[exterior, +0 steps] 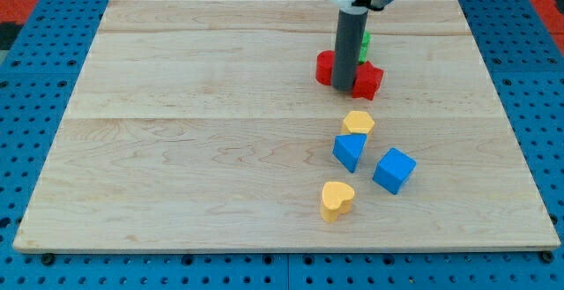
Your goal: Move the red star into green star
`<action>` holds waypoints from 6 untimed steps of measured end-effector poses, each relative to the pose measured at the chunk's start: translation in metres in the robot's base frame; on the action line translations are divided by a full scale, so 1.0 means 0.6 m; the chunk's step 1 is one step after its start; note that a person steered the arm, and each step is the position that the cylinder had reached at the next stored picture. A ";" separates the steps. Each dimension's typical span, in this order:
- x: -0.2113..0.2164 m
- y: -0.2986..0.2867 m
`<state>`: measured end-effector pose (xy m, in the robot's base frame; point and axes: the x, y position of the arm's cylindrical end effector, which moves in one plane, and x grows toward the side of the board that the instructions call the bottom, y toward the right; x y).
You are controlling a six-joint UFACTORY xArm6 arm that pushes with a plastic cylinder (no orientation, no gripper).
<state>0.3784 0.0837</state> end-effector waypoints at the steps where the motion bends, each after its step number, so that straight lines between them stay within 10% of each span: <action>1: -0.011 0.010; 3: 0.104 0.010; 6: -0.007 0.077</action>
